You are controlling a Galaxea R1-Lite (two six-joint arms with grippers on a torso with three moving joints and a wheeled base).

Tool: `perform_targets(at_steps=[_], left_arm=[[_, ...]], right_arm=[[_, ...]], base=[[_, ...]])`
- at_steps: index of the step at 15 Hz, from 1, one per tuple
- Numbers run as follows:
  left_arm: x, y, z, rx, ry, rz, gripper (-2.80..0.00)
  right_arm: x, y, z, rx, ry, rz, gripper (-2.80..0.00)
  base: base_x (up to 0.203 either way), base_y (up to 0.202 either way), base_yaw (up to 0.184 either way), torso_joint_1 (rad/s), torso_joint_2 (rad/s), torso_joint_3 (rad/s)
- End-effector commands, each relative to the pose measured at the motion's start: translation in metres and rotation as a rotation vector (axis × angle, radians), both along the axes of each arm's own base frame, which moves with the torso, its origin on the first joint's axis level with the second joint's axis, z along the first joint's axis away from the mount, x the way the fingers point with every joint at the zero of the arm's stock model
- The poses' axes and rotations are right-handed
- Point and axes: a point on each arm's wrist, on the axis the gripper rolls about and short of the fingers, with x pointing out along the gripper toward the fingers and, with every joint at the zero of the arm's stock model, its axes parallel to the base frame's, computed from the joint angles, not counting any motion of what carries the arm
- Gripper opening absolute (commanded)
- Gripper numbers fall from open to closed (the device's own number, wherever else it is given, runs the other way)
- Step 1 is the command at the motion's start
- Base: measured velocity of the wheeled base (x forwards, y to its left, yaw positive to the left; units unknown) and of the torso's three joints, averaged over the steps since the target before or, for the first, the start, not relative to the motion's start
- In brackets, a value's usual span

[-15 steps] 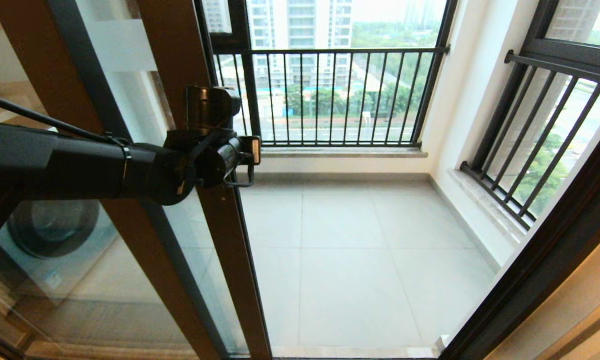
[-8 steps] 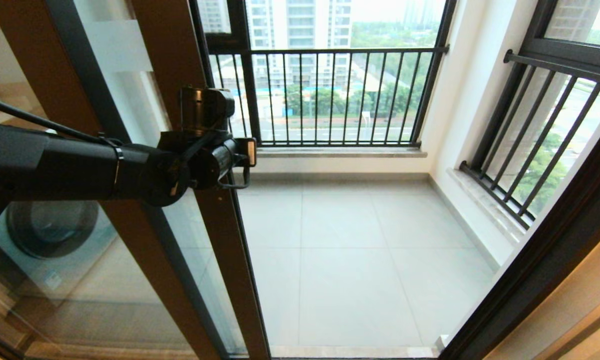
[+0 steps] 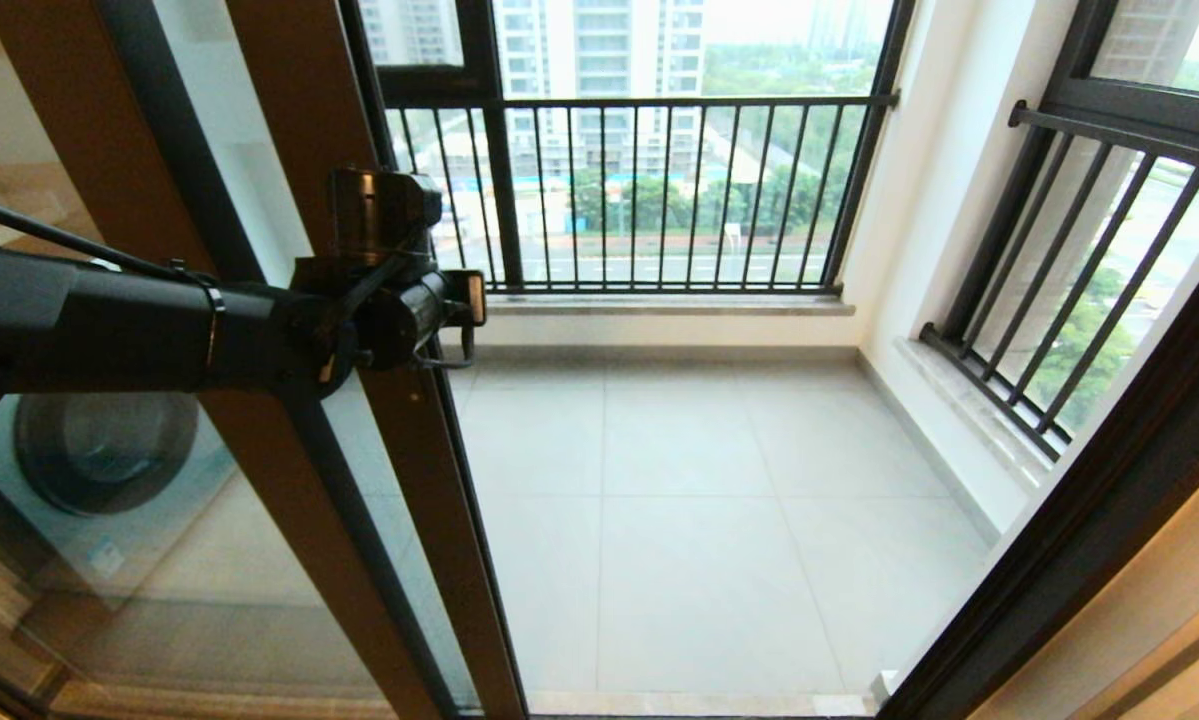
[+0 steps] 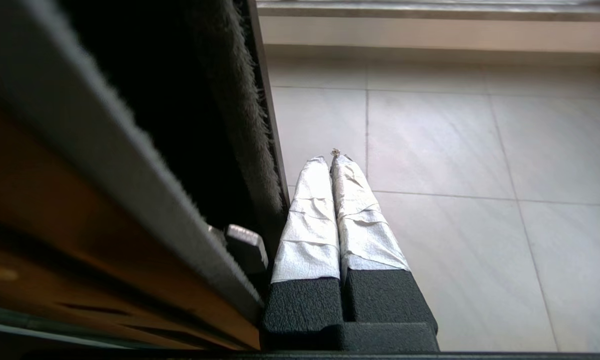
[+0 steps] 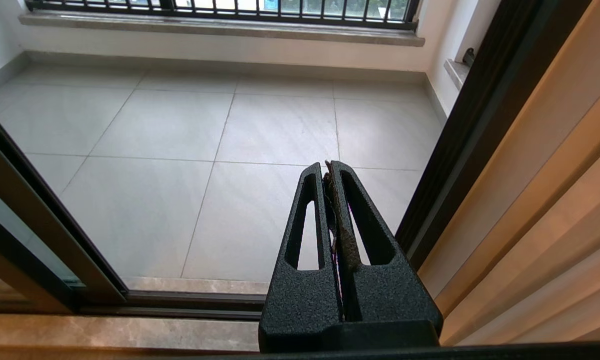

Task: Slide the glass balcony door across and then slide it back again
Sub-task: Open the slid door

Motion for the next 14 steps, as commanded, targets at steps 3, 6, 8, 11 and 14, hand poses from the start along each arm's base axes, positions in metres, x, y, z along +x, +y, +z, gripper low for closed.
perform_targets(at_steps=[3, 6, 8, 11, 14], left_arm=[[0.0, 0.002, 0.001, -0.003, -0.002, 0.002, -2.8], [0.0, 0.005, 0.0, -0.003, 0.0, 0.008, -2.8], [0.001, 0.006, 0.0, -0.003, 0.0, 0.01, -2.8], [0.002, 0.008, -0.001, -0.002, 0.002, 0.017, -2.8], [0.004, 0.014, -0.001, -0.001, 0.004, 0.031, -2.8]], right_arm=[[0.0, 0.0, 0.0, -0.002, -0.001, 0.001, -2.8], [0.0, 0.0, 0.0, -0.001, -0.001, 0.001, -2.8], [0.0, 0.0, 0.0, -0.002, -0.001, 0.001, -2.8], [0.0, 0.0, 0.0, -0.002, -0.001, 0.001, -2.8], [0.0, 0.0, 0.0, -0.002, -0.001, 0.001, -2.8]], base=[[0.0, 0.0, 0.0, 0.0, 0.0, 0.0], [0.0, 0.0, 0.0, 0.0, 0.0, 0.0], [0.0, 0.0, 0.0, 0.0, 0.0, 0.0], [0.0, 0.0, 0.0, 0.0, 0.0, 0.0], [0.0, 0.0, 0.0, 0.0, 0.0, 0.0]])
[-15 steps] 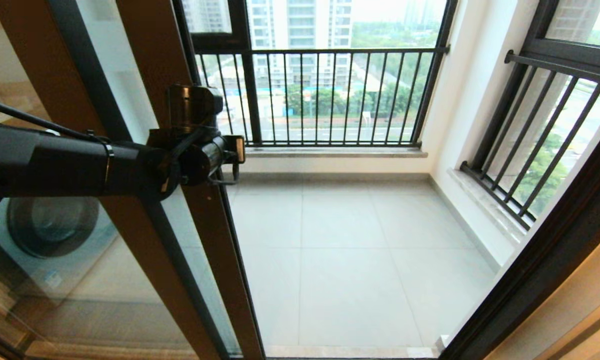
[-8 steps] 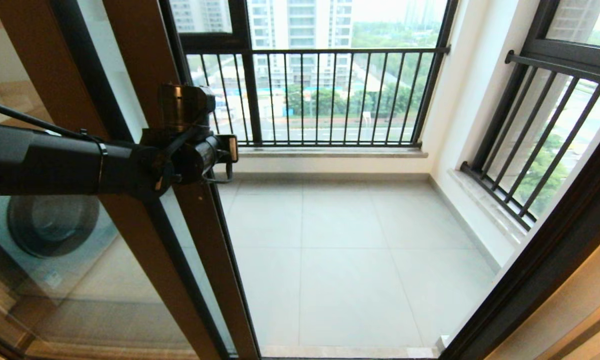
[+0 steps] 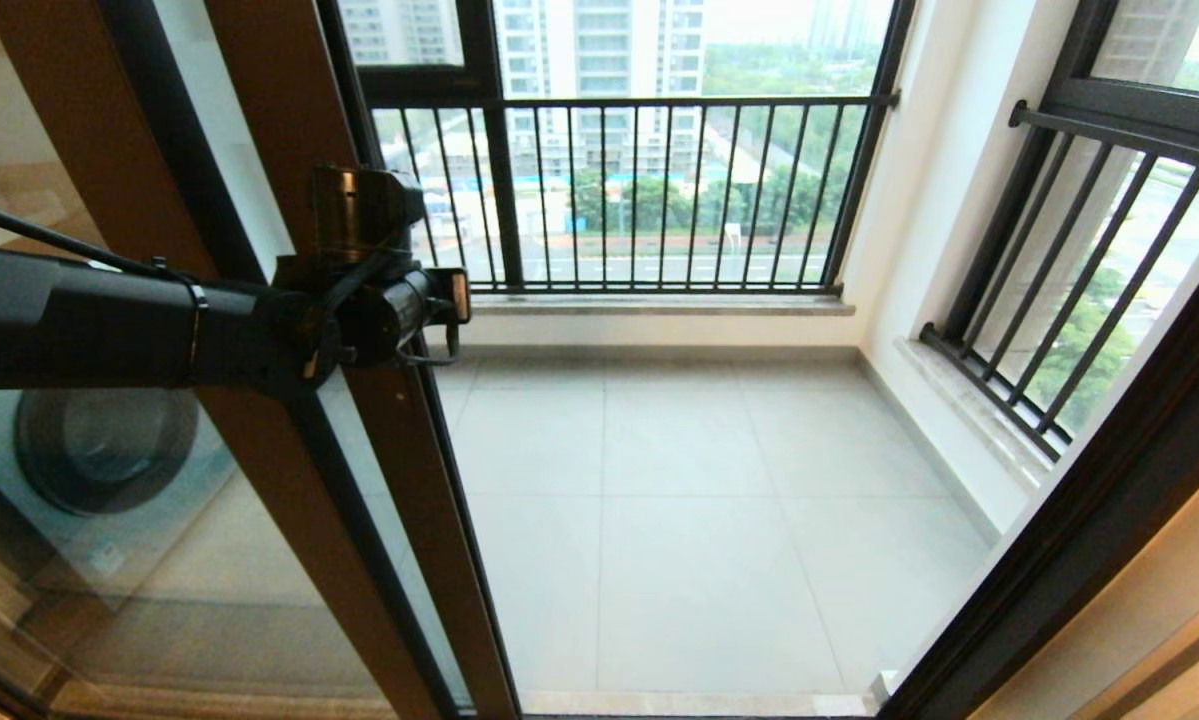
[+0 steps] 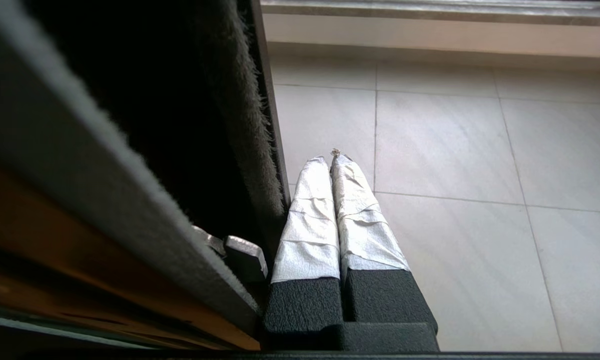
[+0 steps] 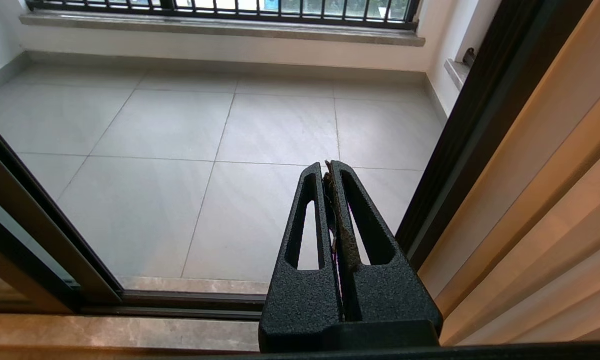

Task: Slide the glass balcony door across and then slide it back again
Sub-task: Open the slid door

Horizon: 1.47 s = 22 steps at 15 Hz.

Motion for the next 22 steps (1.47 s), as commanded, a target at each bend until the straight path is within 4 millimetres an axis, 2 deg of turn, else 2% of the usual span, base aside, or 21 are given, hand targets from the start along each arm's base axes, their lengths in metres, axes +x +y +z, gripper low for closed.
perform_targets(at_steps=[1, 6, 22], left_arm=[[0.002, 0.005, -0.003, 0.003, 0.007, 0.016, -2.8], [0.003, 0.011, -0.012, 0.017, -0.057, 0.014, -2.8], [0.006, 0.023, -0.011, 0.02, -0.071, 0.036, -2.8]], right_arm=[[0.0, 0.0, 0.0, -0.001, 0.0, 0.001, -2.8], [0.0, 0.0, 0.0, -0.001, 0.0, 0.001, -2.8], [0.0, 0.0, 0.0, -0.001, 0.0, 0.001, -2.8]], base=[[0.0, 0.0, 0.0, 0.0, 0.0, 0.0], [0.0, 0.0, 0.0, 0.0, 0.0, 0.0], [0.0, 0.0, 0.0, 0.0, 0.0, 0.0]])
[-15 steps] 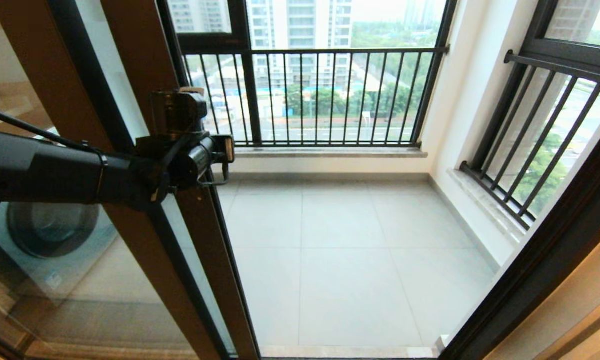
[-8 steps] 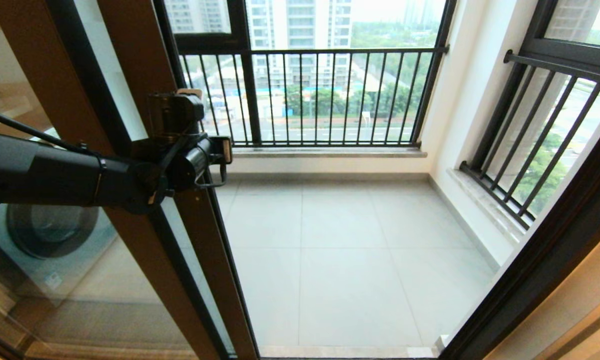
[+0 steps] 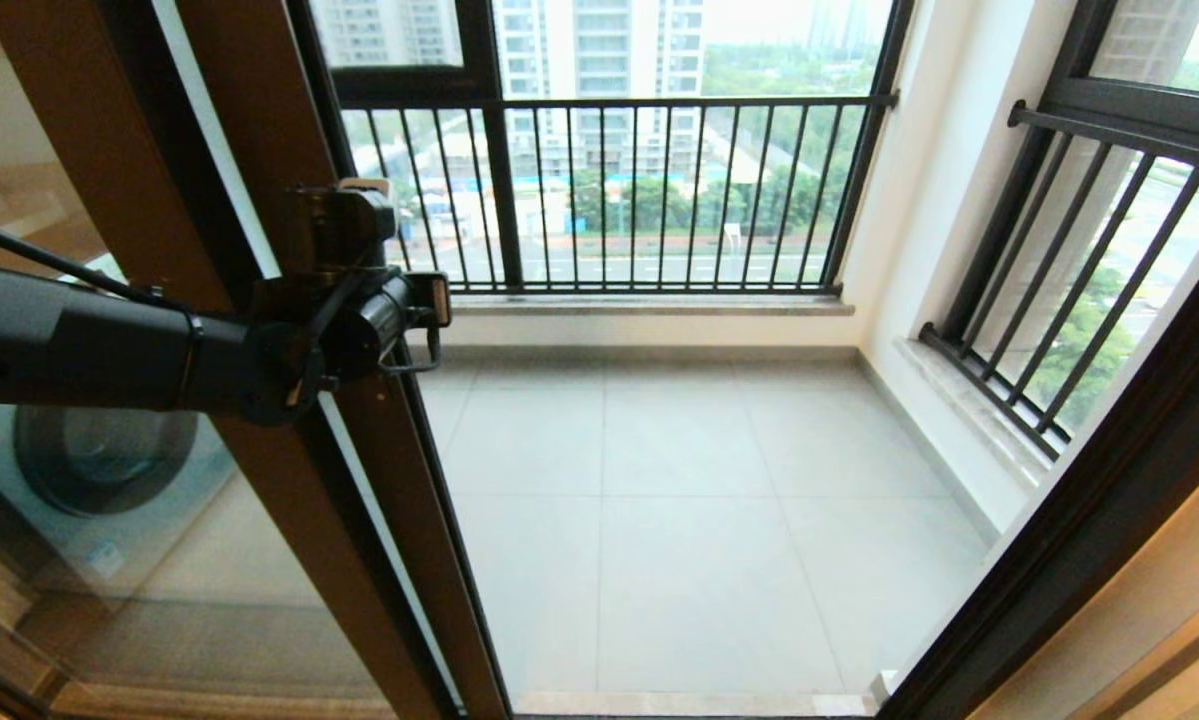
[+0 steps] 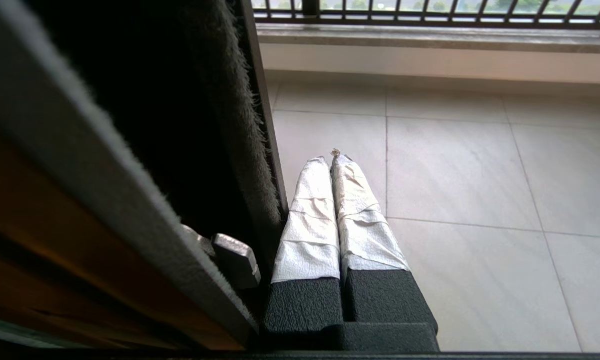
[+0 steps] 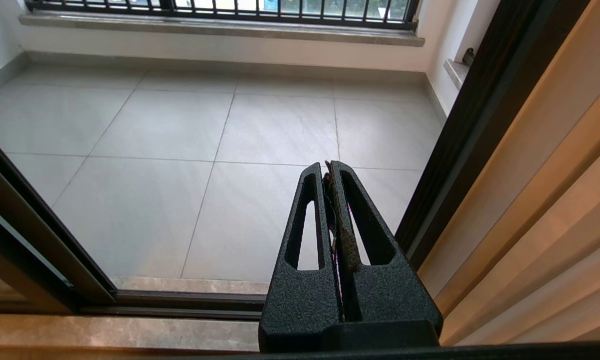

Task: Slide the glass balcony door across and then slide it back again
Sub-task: Open the slid door

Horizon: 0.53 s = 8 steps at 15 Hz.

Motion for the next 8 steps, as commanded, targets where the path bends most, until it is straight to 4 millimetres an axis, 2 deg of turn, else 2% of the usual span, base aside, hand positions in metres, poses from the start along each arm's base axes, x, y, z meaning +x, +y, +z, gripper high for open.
perform_targets(at_steps=[1, 3, 8], left_arm=[[-0.0015, -0.0001, 0.003, -0.004, -0.01, -0.004, -2.8], [-0.0059, -0.0009, 0.0096, -0.01, -0.021, -0.028, -2.8], [-0.0042, 0.0024, 0.0052, -0.007, -0.01, -0.019, -2.8]], right_arm=[[0.0, 0.0, 0.0, 0.001, 0.0, 0.002, -2.8], [0.0, 0.0, 0.0, -0.001, 0.0, 0.002, -2.8], [0.0, 0.0, 0.0, -0.001, 0.0, 0.002, -2.8]], base=[[0.0, 0.0, 0.0, 0.0, 0.0, 0.0], [0.0, 0.0, 0.0, 0.0, 0.0, 0.0], [0.0, 0.0, 0.0, 0.0, 0.0, 0.0]])
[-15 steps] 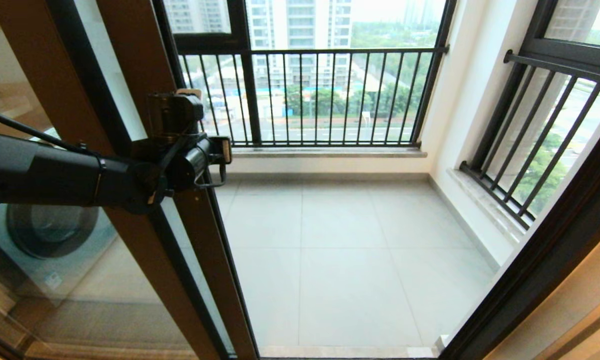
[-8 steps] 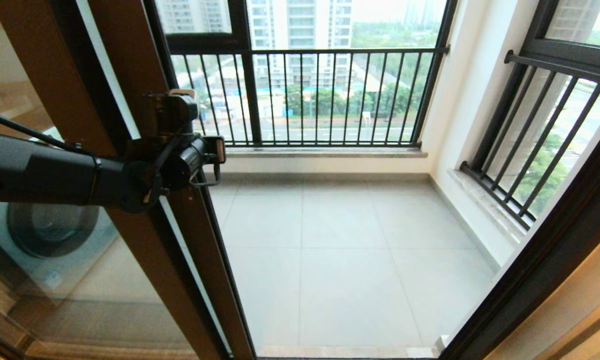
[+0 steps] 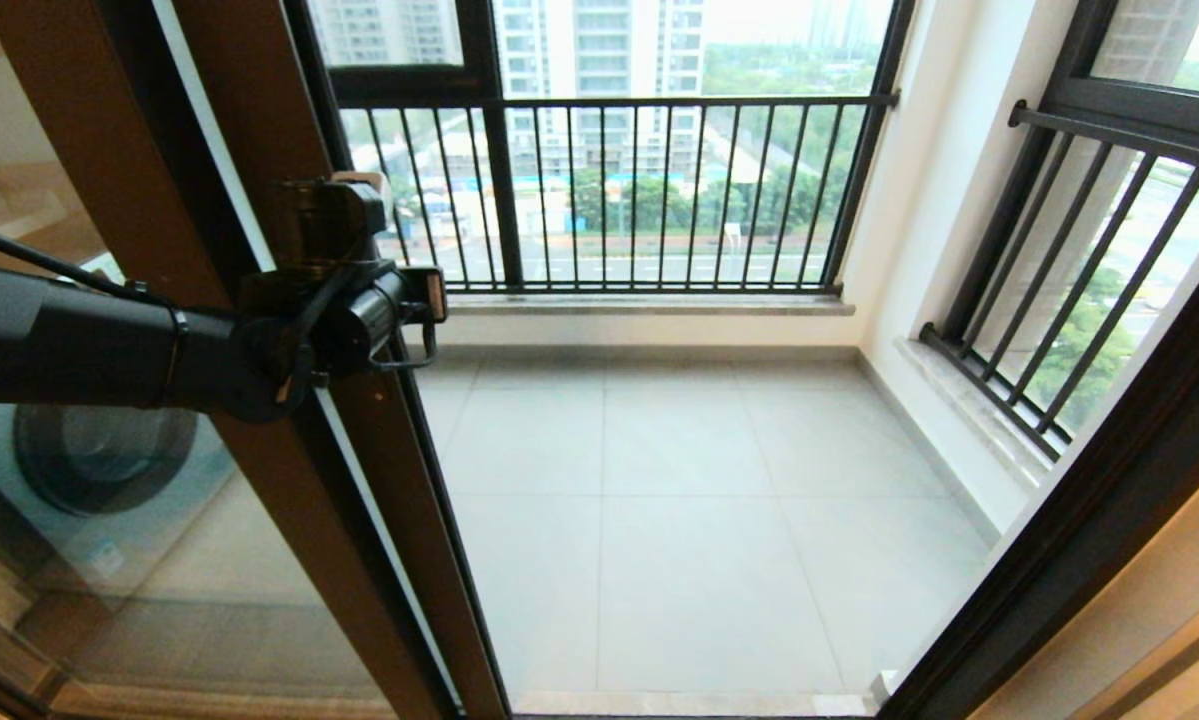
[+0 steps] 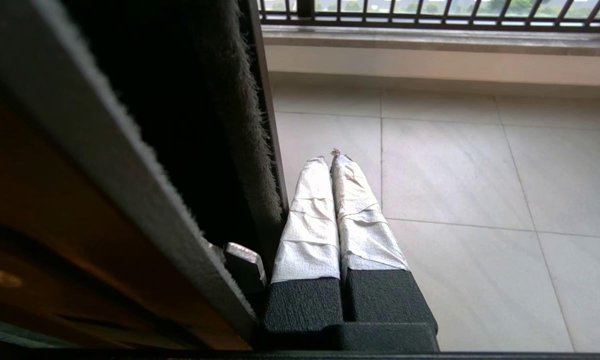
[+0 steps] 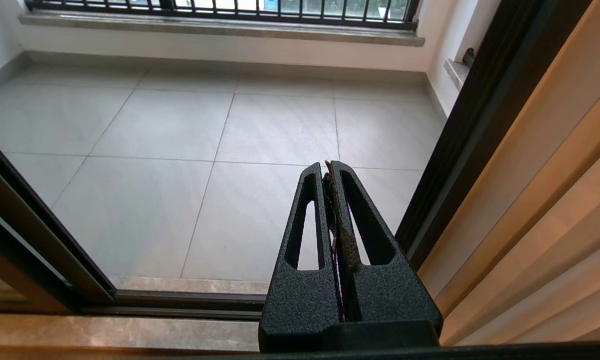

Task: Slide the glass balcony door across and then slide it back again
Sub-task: Open the slid door

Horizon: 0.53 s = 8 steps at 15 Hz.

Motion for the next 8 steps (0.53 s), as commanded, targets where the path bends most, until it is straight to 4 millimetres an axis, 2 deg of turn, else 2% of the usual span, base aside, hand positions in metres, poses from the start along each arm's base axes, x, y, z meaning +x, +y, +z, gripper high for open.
perform_targets(at_steps=[1, 8], left_arm=[[0.0003, 0.0019, -0.0005, 0.0, 0.0, 0.008, -2.8], [0.0037, 0.011, -0.0027, 0.003, 0.007, 0.032, -2.8]], right_arm=[[0.0, 0.0, 0.0, -0.001, 0.0, 0.001, -2.8], [0.0, 0.0, 0.0, -0.001, 0.0, 0.001, -2.8]], base=[[0.0, 0.0, 0.0, 0.0, 0.0, 0.0], [0.0, 0.0, 0.0, 0.0, 0.0, 0.0]])
